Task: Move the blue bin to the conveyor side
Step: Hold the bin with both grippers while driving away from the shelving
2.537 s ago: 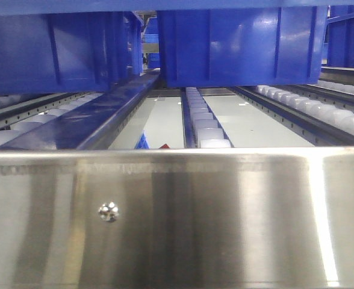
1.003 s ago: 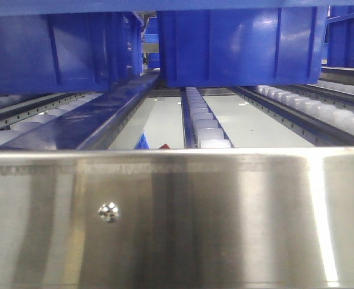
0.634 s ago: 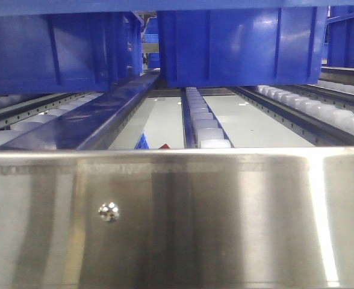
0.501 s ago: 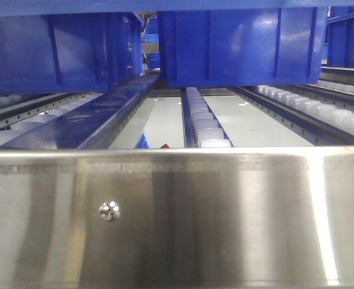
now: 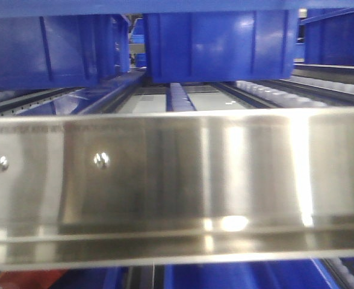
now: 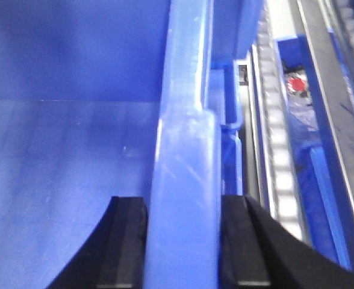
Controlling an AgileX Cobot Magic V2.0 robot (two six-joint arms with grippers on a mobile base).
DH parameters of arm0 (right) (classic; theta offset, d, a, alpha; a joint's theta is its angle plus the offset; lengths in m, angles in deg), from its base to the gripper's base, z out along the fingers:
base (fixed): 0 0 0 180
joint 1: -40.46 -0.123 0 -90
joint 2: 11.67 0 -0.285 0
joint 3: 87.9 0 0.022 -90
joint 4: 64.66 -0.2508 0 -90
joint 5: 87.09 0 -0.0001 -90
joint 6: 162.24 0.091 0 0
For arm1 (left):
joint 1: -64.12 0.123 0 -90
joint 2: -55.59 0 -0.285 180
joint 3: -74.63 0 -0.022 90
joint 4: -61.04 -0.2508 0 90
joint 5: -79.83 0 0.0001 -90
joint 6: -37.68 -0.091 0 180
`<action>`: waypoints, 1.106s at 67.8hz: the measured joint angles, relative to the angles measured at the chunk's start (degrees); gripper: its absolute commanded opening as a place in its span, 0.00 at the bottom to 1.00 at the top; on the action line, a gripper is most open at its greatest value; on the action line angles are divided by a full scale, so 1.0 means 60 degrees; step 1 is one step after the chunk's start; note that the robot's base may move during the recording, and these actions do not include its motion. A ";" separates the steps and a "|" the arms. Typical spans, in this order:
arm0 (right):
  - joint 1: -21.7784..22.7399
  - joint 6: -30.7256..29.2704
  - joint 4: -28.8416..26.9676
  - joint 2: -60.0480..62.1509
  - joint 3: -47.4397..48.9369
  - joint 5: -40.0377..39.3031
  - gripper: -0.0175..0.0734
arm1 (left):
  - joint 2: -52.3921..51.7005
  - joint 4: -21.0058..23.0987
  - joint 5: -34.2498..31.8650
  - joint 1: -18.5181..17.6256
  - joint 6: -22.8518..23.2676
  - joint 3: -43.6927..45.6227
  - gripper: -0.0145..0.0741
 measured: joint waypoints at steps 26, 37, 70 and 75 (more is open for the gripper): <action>0.0000 0.0000 -0.0019 0.0000 0.0000 0.0000 0.10 | -0.0021 -0.0018 0.0014 0.0000 0.0000 0.0006 0.15; 0.0000 -0.0007 -0.0019 0.0000 0.0000 0.0000 0.10 | -0.0021 -0.0018 0.0014 0.0000 0.0004 0.0006 0.15; 0.0000 -0.0023 -0.0001 0.0000 0.0000 0.0000 0.10 | -0.0021 -0.0001 0.0014 0.0000 0.0021 0.0006 0.15; 0.0000 -0.0023 -0.0001 0.0000 0.0000 0.0000 0.10 | -0.0021 -0.0001 0.0014 0.0000 0.0021 0.0006 0.15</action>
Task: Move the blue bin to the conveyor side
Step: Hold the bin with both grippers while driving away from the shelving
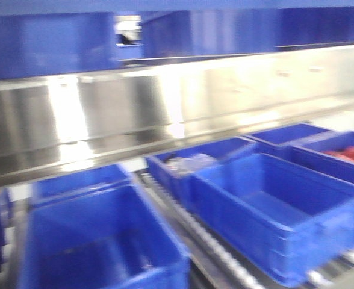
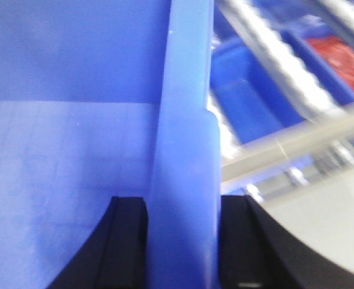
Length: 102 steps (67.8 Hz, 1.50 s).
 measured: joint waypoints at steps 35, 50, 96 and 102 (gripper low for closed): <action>0.0000 0.0000 0.0000 0.0000 0.0000 0.0000 0.10 | 0.0000 0.0000 0.0000 0.0000 0.0004 0.0000 0.15; 0.0000 -0.0007 0.0000 0.0000 0.0000 0.0000 0.10 | 0.0000 0.0018 0.0000 0.0000 0.0004 0.0000 0.15; 0.0000 -0.0007 0.0000 0.0000 0.0000 0.0000 0.10 | 0.0000 0.0018 0.0000 0.0000 0.0021 0.0000 0.15; 0.0000 -0.0007 0.0000 0.0000 0.0000 0.0000 0.10 | 0.0000 0.0018 0.0000 0.0000 0.0021 0.0000 0.15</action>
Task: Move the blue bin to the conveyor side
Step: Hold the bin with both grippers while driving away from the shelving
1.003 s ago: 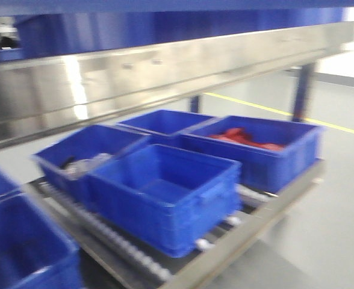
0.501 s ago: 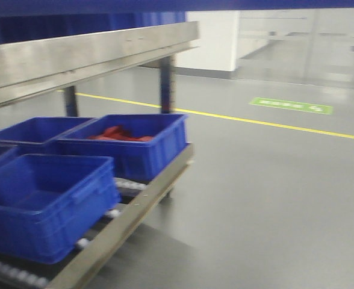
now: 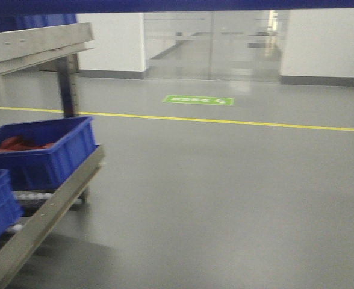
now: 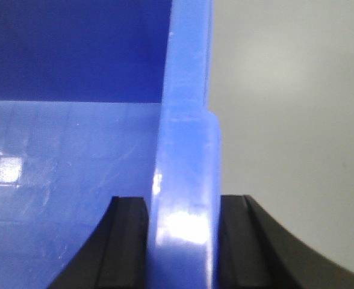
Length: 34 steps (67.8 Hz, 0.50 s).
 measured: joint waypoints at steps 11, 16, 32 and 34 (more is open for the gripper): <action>0.0000 0.0000 0.0000 0.0000 0.0000 0.0000 0.10 | 0.0000 0.0000 0.0000 0.0000 0.0000 0.0000 0.15; 0.0000 0.0000 0.0000 0.0000 0.0000 0.0000 0.10 | 0.0000 0.0000 0.0000 0.0000 0.0000 0.0000 0.15; 0.0000 0.0000 0.0000 0.0000 0.0000 0.0000 0.10 | 0.0000 0.0000 0.0000 0.0000 0.0000 0.0000 0.15; 0.0000 0.0000 0.0000 0.0000 0.0000 0.0000 0.10 | 0.0000 0.0000 0.0000 0.0000 0.0000 0.0000 0.15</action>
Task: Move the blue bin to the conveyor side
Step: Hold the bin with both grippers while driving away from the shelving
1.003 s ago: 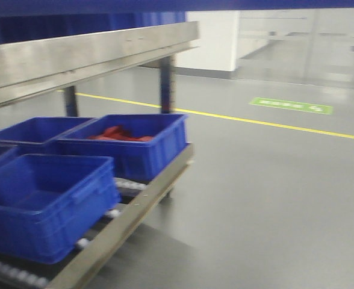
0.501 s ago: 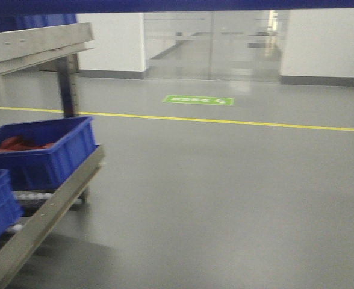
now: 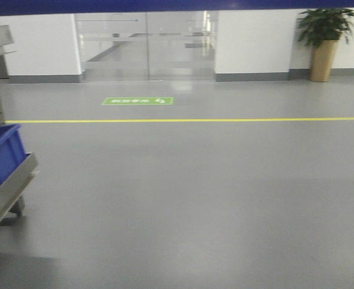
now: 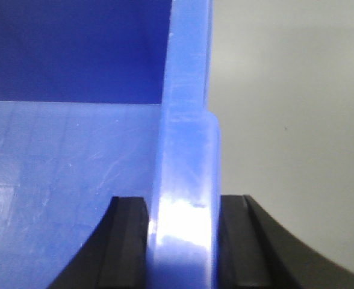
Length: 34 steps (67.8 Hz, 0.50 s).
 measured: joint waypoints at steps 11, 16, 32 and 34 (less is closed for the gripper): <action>0.0000 0.0000 0.0000 0.0000 0.0000 0.0000 0.10 | 0.0000 0.0000 0.0000 0.0000 0.0004 0.0000 0.15; 0.0000 0.0000 0.0019 0.0000 0.0000 0.0007 0.10 | 0.0000 0.0000 0.0000 0.0000 0.0004 0.0000 0.15; 0.0000 0.0000 0.0019 0.0000 0.0000 0.0007 0.10 | 0.0000 0.0000 0.0000 0.0000 0.0021 0.0000 0.15; 0.0000 0.0000 0.0019 0.0000 0.0000 0.0024 0.10 | 0.0000 0.0000 0.0000 0.0000 0.0021 0.0000 0.15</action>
